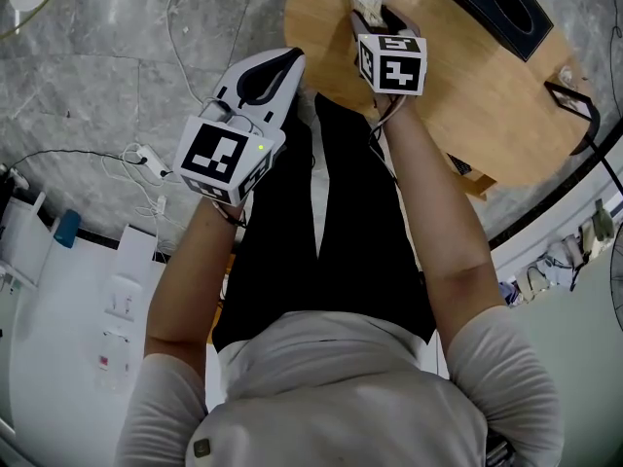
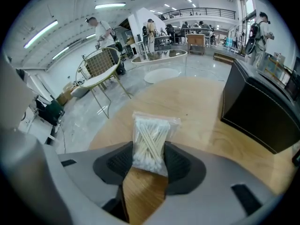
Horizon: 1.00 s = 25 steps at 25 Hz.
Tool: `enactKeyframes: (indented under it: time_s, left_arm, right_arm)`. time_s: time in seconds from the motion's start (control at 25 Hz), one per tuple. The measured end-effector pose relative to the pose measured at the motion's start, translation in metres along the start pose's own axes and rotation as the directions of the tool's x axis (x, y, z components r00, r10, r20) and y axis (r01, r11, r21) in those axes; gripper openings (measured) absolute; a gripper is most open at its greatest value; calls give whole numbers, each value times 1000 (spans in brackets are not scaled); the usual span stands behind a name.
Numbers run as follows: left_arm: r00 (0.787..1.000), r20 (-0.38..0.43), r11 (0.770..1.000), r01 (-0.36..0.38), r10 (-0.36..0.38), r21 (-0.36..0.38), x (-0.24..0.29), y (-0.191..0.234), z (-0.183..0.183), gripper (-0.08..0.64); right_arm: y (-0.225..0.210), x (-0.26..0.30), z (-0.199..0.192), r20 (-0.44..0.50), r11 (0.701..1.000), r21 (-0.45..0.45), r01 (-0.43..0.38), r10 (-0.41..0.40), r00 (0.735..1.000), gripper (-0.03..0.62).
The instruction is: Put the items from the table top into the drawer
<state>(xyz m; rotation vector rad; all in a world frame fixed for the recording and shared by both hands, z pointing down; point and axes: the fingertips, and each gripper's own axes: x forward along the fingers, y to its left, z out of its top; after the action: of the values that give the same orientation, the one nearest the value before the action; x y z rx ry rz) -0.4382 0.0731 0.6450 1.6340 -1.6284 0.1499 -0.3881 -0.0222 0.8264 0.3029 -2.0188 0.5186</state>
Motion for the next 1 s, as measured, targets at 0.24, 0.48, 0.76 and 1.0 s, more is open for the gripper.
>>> enactKeyframes:
  time_s: [0.24, 0.48, 0.76, 1.0]
  left_arm:
    - [1000, 13, 1000, -10, 10, 4, -18, -6, 5, 9]
    - [999, 33, 999, -9, 8, 34, -37, -18, 12, 9]
    - [998, 67, 997, 1, -6, 80, -71, -43, 35, 9]
    - [990, 131, 989, 27, -46, 146, -110, -73, 74, 9]
  right_arm:
    - [1, -11, 3, -10, 1000, -19, -5, 5, 1000, 201]
    - [13, -40, 10, 28, 999, -51, -5, 6, 1000, 199]
    - [24, -94, 23, 81, 998, -56, 21, -16, 997, 199]
    - [26, -166, 45, 156, 996, -49, 69, -61, 986, 199]
